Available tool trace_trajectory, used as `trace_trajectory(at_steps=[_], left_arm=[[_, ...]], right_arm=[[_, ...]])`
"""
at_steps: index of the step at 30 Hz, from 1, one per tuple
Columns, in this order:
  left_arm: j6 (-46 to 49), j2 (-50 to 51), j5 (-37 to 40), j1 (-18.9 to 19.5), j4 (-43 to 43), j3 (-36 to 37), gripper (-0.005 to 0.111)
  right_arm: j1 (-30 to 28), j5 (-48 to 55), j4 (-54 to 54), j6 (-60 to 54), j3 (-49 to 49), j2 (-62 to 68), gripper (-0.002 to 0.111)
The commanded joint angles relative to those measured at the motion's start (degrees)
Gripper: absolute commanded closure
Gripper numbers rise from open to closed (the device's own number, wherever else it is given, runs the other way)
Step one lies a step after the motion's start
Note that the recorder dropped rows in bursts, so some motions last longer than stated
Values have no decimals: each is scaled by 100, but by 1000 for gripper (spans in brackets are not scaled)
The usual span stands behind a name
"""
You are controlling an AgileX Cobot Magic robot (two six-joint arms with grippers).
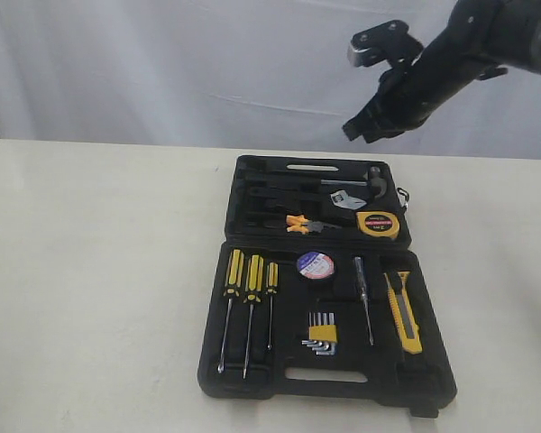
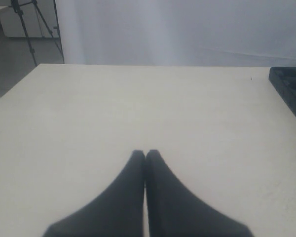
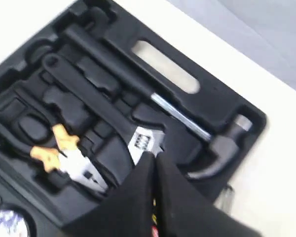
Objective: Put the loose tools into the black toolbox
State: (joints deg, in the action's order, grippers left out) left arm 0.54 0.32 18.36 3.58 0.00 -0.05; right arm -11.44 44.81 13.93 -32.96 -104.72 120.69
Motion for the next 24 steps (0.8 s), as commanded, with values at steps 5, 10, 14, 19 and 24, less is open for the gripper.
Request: trace_trajectory(at_steps=[5, 10, 14, 19, 24], left_arm=[[-12, -32, -6, -33, 0, 5, 107], [-12, -32, -6, -33, 0, 5, 107], [-12, -32, -6, -33, 0, 5, 107], [-12, -32, -6, -33, 0, 5, 107], [-12, -32, -6, -33, 0, 5, 107]], right_arm=[[-46, 412, -151, -806, 912, -1015, 109], [283, 129, -151, -1650, 2060, -1655, 109], [639, -154, -122, -1663, 2747, -1984, 109], [1466, -287, -706, -1562, 3593, -2333, 109], [3067, -1184, -2845, 691, 4734, -2762, 109]])
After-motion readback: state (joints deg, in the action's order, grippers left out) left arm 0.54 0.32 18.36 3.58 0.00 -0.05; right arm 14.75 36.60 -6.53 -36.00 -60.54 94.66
